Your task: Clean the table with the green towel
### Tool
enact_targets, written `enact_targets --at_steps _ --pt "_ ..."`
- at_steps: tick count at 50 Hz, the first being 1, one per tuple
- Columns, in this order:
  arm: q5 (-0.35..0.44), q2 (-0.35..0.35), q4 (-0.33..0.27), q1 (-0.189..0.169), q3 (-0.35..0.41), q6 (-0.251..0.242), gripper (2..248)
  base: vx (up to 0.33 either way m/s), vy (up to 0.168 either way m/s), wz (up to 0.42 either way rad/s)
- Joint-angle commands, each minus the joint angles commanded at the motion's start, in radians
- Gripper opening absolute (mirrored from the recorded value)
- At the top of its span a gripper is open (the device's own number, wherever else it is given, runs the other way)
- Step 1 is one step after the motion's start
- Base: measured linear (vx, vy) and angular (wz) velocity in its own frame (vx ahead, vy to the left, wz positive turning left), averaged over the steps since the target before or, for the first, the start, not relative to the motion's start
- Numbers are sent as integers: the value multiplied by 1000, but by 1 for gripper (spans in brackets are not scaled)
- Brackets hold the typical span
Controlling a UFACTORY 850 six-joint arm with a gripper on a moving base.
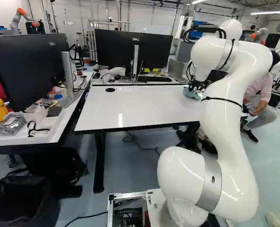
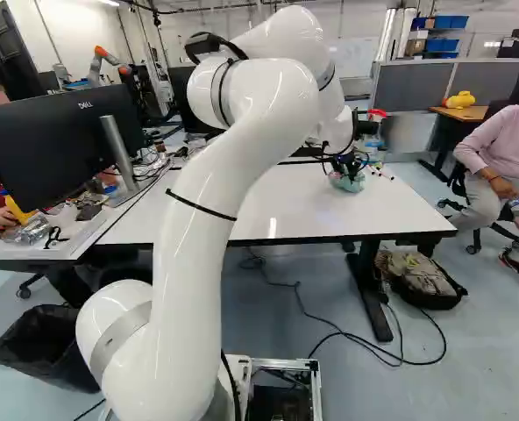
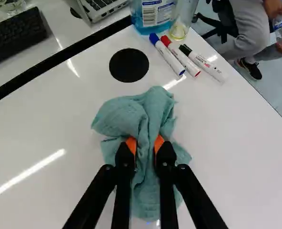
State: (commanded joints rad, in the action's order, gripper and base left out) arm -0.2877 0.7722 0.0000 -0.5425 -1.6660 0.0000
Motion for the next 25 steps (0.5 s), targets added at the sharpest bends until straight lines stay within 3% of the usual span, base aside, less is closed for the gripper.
enact_targets --at_steps 25 --pt "8 0 0 0 0 0 59 0 0 0"
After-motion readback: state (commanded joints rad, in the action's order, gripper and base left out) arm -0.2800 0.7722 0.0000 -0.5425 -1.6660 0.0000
